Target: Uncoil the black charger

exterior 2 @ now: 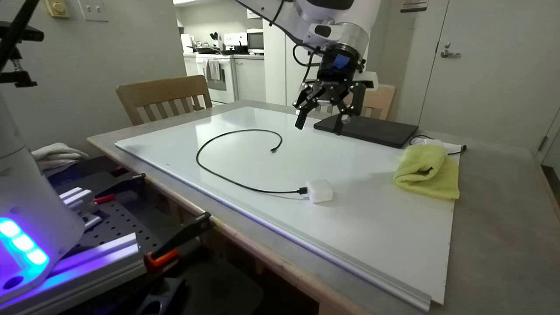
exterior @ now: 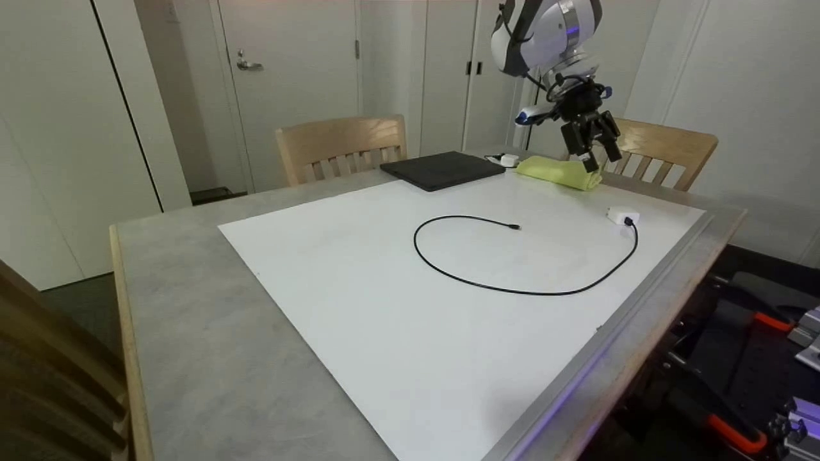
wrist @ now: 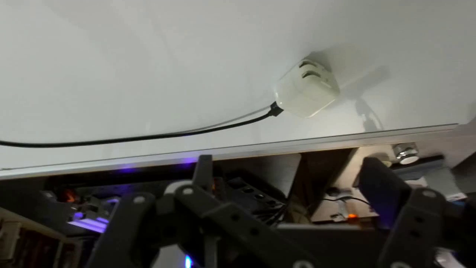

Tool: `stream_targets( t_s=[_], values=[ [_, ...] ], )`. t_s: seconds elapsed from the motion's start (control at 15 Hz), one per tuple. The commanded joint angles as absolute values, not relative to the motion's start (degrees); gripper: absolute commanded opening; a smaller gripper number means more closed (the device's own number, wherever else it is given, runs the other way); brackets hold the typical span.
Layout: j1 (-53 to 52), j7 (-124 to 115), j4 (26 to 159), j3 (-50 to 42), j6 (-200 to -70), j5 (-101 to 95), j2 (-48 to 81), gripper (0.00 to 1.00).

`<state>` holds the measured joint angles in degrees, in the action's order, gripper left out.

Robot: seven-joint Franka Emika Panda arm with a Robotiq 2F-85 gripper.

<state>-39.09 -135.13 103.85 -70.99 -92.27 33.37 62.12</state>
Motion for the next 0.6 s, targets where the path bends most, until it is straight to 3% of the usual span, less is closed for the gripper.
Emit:
stream_targets(
  t_s=[0.0,0.27,0.53],
  values=[
    [-36.39,-138.77,104.5,-65.01,-96.62,25.38,54.39,1.0],
    [-36.22,-134.76,105.86,-62.8,-99.48,22.53,50.39,1.0],
    [-31.03,-130.79,108.24,-53.57,-103.8,16.14,40.88,1.0]
  ],
)
